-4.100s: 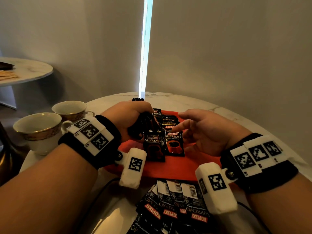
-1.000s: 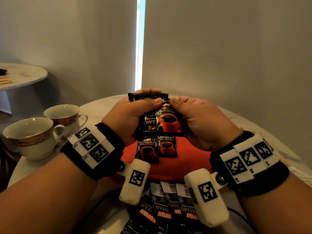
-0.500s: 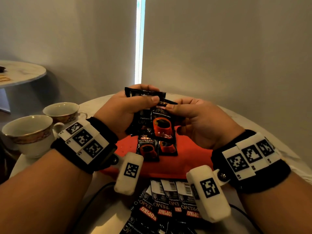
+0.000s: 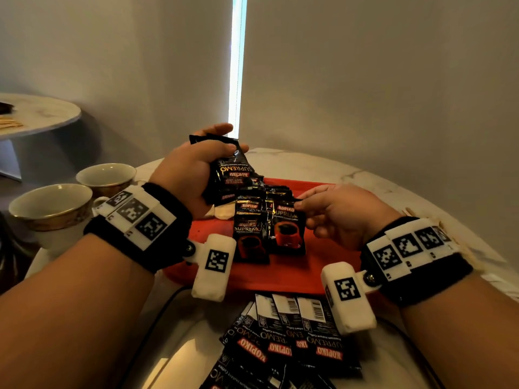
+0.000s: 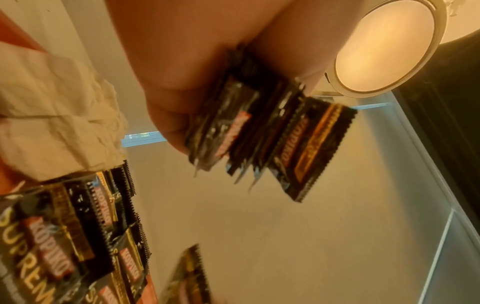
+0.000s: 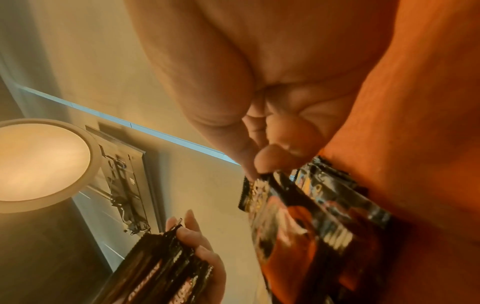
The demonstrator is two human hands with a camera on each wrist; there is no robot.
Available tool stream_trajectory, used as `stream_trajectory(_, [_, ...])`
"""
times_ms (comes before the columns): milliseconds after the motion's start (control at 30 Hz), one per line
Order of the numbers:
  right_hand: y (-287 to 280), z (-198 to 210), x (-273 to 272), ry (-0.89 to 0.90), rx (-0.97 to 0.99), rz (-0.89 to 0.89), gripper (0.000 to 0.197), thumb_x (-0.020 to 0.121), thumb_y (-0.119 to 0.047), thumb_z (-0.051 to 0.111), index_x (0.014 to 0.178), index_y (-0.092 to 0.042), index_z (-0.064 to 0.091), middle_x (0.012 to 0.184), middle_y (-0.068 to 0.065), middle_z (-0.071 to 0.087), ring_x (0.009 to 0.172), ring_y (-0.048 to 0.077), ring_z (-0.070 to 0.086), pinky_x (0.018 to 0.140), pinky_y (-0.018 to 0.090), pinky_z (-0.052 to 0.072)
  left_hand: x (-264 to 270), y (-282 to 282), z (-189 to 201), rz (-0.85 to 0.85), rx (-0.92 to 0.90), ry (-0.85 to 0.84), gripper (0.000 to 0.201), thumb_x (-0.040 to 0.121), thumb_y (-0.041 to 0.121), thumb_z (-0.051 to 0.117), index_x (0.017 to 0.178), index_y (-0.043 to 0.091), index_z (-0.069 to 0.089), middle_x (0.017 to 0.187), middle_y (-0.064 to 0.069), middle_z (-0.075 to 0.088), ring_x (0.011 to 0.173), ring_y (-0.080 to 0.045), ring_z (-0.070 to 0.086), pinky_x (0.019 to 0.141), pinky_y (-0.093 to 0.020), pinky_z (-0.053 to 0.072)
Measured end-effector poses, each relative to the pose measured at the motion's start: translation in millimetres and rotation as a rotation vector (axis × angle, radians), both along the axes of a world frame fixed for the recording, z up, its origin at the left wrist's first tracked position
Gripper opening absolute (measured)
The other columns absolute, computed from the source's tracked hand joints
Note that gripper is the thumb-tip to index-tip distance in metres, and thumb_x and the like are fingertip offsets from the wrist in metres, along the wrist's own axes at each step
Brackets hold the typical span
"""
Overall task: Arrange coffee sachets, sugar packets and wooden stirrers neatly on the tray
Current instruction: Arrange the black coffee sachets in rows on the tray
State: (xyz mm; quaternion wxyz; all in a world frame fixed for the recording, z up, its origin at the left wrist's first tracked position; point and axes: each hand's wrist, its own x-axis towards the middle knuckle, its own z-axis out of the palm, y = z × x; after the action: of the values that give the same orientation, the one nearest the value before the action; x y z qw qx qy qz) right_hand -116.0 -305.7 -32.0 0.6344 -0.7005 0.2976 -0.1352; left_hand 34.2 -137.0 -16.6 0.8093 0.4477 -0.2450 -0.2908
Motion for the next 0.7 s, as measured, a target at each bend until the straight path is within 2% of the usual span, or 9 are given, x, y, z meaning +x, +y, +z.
stream_trajectory(67, [1.6, -1.6, 0.8, 0.032, -0.006, 0.004, 0.011, 0.09, 0.005, 0.063, 0.091, -0.006, 0.062, 0.07, 0.01, 0.063, 0.043, 0.012, 0.056, 0.035, 0.019, 0.041, 0.4, -0.4, -0.3, 0.011, 0.01, -0.008, 0.03, 0.095, 0.0, 0.049, 0.118, 0.017, 0.061, 0.107, -0.015, 0.069, 0.087, -0.032, 0.068, 0.06, -0.039, 0.059])
stream_trajectory(233, [-2.2, -3.5, -0.6, 0.095, -0.002, 0.012, 0.009, 0.09, 0.006, 0.063, 0.095, -0.001, 0.066, 0.076, 0.014, 0.066, 0.049, 0.013, 0.062, 0.04, 0.022, 0.049, -3.4, -1.4, -0.1, 0.009, 0.036, 0.009, 0.027, 0.095, 0.003, 0.051, 0.118, 0.016, 0.058, 0.099, -0.011, 0.068, 0.077, -0.031, 0.066, 0.05, -0.035, 0.056])
stream_trajectory(567, [-5.2, -5.1, -0.6, 0.132, -0.017, 0.015, 0.012, 0.091, 0.002, 0.065, 0.102, 0.001, 0.066, 0.094, 0.02, 0.067, 0.056, 0.015, 0.065, 0.049, 0.025, 0.055, -7.2, -0.5, 1.5, 0.01, 0.072, 0.027, 0.018, 0.095, 0.009, 0.054, 0.112, 0.015, 0.056, 0.088, -0.007, 0.065, 0.064, -0.023, 0.064, 0.052, -0.032, 0.056])
stream_trajectory(700, [-3.9, -4.7, -1.5, 0.147, -0.029, 0.033, 0.011, 0.092, 0.003, 0.064, 0.103, 0.001, 0.063, 0.095, 0.022, 0.066, 0.058, 0.017, 0.066, 0.049, 0.025, 0.056, -8.9, 0.1, 2.0, 0.01, 0.081, 0.029, 0.019, 0.096, 0.009, 0.053, 0.114, 0.015, 0.056, 0.089, -0.007, 0.065, 0.057, -0.02, 0.067, 0.051, -0.032, 0.056])
